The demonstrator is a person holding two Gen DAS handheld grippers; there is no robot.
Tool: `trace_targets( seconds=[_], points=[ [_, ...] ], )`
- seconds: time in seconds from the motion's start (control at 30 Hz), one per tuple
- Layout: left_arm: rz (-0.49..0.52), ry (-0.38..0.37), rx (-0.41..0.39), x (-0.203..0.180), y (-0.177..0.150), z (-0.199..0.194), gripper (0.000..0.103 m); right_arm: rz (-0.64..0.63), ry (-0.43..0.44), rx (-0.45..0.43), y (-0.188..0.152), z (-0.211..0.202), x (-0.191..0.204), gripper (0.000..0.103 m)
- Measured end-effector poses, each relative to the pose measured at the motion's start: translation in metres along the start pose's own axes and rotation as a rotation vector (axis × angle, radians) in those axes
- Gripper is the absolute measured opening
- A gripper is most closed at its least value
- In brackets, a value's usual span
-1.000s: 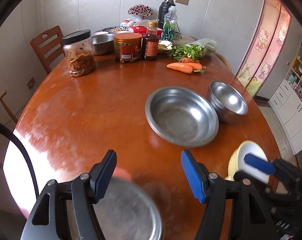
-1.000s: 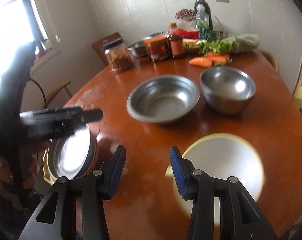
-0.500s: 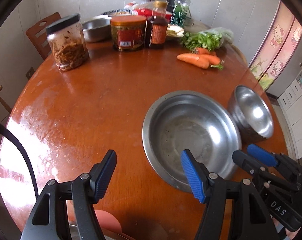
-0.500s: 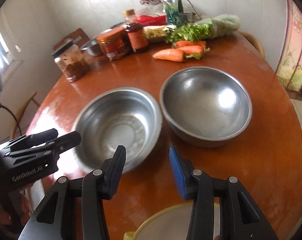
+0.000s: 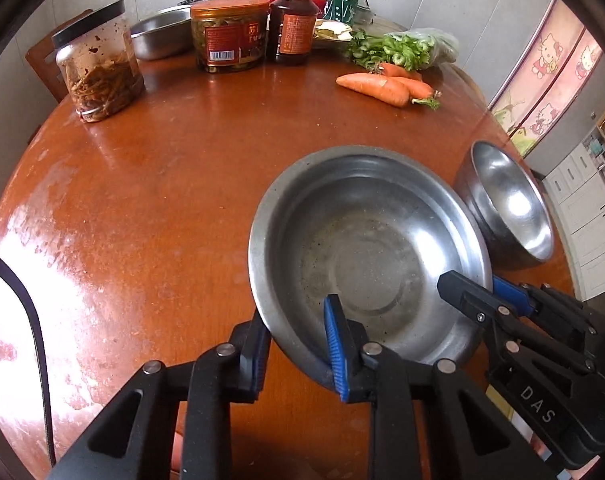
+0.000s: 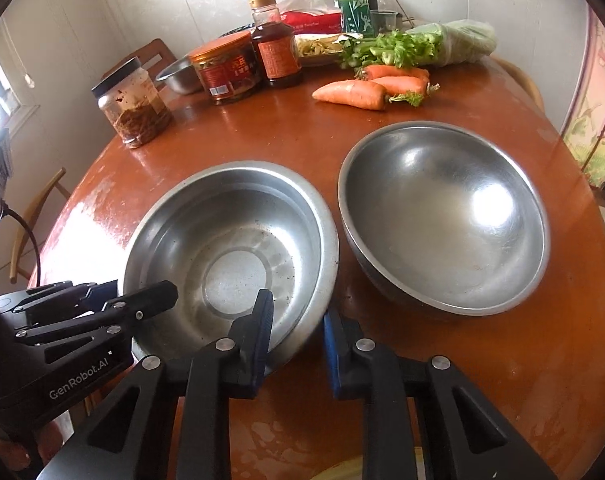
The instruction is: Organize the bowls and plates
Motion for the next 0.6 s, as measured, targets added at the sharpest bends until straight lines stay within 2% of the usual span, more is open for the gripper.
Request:
trace_targets(
  seconds=[0.33, 0.6],
  points=[
    [-0.006, -0.054, -0.118, 0.001, -0.017, -0.063, 0.027, 0.004, 0.085, -0.103, -0.005, -0.045, 0.012, 0.024],
    [0.048, -0.075, -0.192, -0.006, -0.057, -0.117, 0.027, -0.023, 0.135, -0.172, -0.033, -0.099, 0.032, 0.024]
  ],
)
Point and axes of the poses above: each gripper's, at about its wrist camera, not at the fingertips, and z roughly the way its jaws point, x to its left, y to its top, the point moved 5 cm from there along z, roughly the way its jaws point, and after that the axes turned 3 degrees about -y, right-handed, at the moved point
